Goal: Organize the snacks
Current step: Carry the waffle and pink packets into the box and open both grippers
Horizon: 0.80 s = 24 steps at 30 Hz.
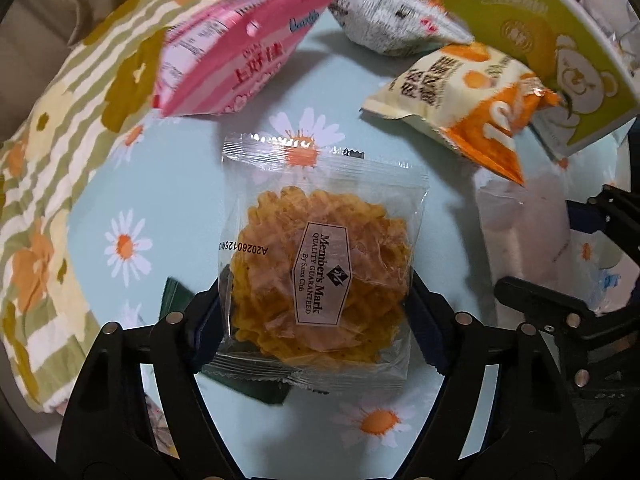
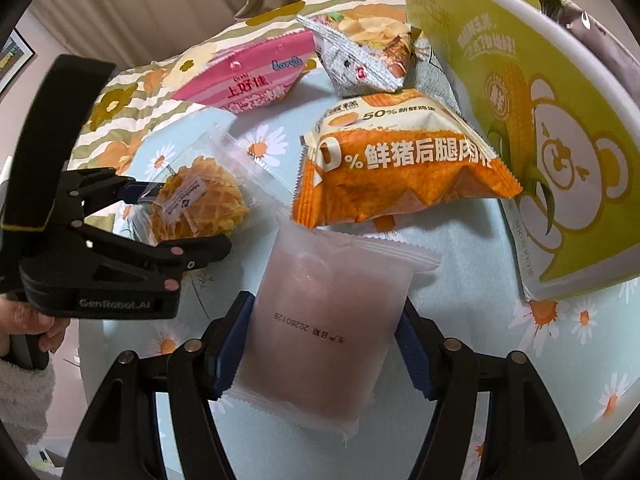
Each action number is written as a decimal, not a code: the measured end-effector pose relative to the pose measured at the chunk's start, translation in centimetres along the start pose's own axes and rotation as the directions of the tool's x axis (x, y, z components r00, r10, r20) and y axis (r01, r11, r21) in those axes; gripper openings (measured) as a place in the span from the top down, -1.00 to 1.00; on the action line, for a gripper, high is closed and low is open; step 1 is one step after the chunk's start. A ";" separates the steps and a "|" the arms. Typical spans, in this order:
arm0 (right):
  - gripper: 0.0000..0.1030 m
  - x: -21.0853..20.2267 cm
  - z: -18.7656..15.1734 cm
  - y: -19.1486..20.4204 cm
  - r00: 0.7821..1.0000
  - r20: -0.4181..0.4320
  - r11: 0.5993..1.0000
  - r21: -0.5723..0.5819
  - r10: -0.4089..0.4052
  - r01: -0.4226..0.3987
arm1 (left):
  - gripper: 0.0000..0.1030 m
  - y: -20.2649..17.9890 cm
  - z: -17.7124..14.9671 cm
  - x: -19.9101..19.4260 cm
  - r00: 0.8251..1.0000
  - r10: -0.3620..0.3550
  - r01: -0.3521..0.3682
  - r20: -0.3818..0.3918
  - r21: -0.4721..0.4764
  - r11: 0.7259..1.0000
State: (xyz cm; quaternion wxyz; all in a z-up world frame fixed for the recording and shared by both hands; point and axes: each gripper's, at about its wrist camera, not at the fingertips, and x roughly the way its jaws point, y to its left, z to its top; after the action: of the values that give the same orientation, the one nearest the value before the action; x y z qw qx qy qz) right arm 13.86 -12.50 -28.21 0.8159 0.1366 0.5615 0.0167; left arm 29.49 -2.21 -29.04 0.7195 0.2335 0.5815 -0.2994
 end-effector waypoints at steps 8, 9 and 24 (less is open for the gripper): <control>-0.22 -4.8 1.6 1.7 0.995 0.078 0.997 -0.055 0.059 -0.055 | -0.48 0.7 -0.9 -5.3 0.996 0.032 -0.024 0.085 -0.095 0.995; -0.21 -5.5 1.7 1.8 0.994 0.088 0.996 -0.061 0.072 -0.066 | -0.48 0.8 -1.0 -6.3 0.994 0.040 -0.029 0.102 -0.106 0.994; -0.20 -16.4 7.6 -2.1 0.929 0.292 0.965 -0.195 0.226 -0.173 | -0.48 -3.4 2.5 -16.9 0.942 0.159 -0.076 0.295 -0.275 0.958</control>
State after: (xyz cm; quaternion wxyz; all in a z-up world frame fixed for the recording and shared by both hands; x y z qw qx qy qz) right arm 14.51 -19.06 -11.28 0.8968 0.1259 0.4054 0.1246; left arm 26.42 -3.61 -11.97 0.8439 0.1212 0.4785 -0.2101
